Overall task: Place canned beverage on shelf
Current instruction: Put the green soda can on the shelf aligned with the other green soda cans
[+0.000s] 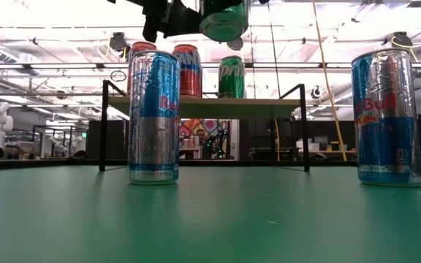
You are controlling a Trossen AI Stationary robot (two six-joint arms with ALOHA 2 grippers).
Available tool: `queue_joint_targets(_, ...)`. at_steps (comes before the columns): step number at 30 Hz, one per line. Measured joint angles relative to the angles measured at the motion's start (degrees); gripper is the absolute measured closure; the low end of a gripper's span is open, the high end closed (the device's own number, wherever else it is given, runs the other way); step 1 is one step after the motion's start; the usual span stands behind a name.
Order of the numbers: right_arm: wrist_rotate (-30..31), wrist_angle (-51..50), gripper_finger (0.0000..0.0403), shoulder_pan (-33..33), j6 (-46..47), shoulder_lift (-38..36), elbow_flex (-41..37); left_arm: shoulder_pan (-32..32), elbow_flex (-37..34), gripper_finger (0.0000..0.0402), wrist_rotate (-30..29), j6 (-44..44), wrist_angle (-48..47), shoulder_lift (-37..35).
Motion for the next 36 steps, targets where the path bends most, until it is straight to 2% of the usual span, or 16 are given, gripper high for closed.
queue_joint_targets(5, -0.04, -1.27, 0.0109, -0.09, -0.20, -0.73, -0.01, 0.00, 0.02, 0.0092, -0.01, 0.05, -0.11, 0.00)
queue_joint_targets(12, -0.57, -5.04, 0.0090, -1.91, -5.96, -4.34, -0.17, -0.83, 0.15, 0.0009, -0.43, -0.50, 0.04, -0.62)
queue_joint_targets(15, -1.27, -7.92, 0.0099, -4.20, -7.37, -7.07, -0.10, -1.34, 0.15, 0.0016, -0.32, -0.47, -0.49, -1.74)
queue_joint_targets(19, -4.15, -9.86, 0.0101, -7.49, -9.94, -8.87, -0.03, -2.03, 0.15, 0.0030, 0.08, -0.47, -5.64, -4.09)
queue_joint_targets(22, -7.77, -10.13, 0.0095, -10.49, -12.42, -9.33, -0.04, -2.55, 0.13, 0.0032, 0.16, -0.48, -10.57, -6.15)
queue_joint_targets(28, -19.19, -8.22, 0.0097, -17.41, -16.36, -8.19, -0.04, -4.60, 0.04, 0.0032, 1.87, -2.43, -20.45, -9.69)
queue_joint_targets(36, -29.29, -3.38, 0.0095, -24.51, -19.18, -5.79, -1.72, -6.67, 0.04, 0.0032, 0.51, -3.39, -24.36, -10.46)
